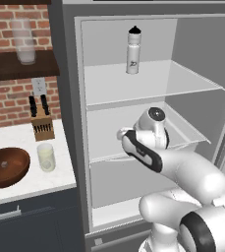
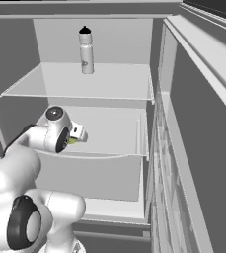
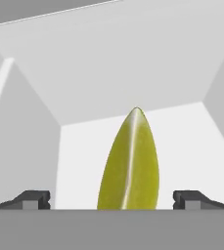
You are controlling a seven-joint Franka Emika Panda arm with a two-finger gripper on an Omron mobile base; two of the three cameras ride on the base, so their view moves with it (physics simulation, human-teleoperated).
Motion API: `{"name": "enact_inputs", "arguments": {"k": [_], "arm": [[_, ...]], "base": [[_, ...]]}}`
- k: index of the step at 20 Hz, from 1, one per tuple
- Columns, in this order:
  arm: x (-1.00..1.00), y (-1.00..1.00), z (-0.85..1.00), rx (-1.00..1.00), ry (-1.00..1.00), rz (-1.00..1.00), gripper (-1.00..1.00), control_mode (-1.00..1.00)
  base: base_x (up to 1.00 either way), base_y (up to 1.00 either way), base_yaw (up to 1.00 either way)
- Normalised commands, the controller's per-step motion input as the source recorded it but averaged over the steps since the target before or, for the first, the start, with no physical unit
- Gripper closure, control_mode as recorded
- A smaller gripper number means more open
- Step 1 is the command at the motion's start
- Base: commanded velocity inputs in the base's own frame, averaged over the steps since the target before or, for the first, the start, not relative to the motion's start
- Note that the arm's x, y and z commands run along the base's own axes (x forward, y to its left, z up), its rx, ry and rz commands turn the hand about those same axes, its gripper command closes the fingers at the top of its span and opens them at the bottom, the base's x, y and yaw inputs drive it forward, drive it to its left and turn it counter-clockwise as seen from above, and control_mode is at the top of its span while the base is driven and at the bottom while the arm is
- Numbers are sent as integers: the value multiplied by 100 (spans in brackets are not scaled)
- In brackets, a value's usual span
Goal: Grab a lemon wedge from the fridge and one ice cube from the ice bowl, and put them in the glass of lemonade.
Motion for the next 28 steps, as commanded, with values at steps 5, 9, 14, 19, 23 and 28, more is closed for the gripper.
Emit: {"name": "enact_inputs", "arguments": {"k": [5,9,14,19,23,28], "arm": [[9,0,0,0,6,0,-100,-100],[0,0,0,0,7,-1,-100,-100],[0,0,-8,0,5,-6,-100,-100],[0,0,-8,0,0,-7,-100,-100],[0,0,0,0,0,-2,-100,-100],[0,0,-4,0,1,0,-100,-100]], "base": [[0,0,0],[0,0,0],[0,0,0],[0,0,0],[0,0,0],[0,0,0]]}}
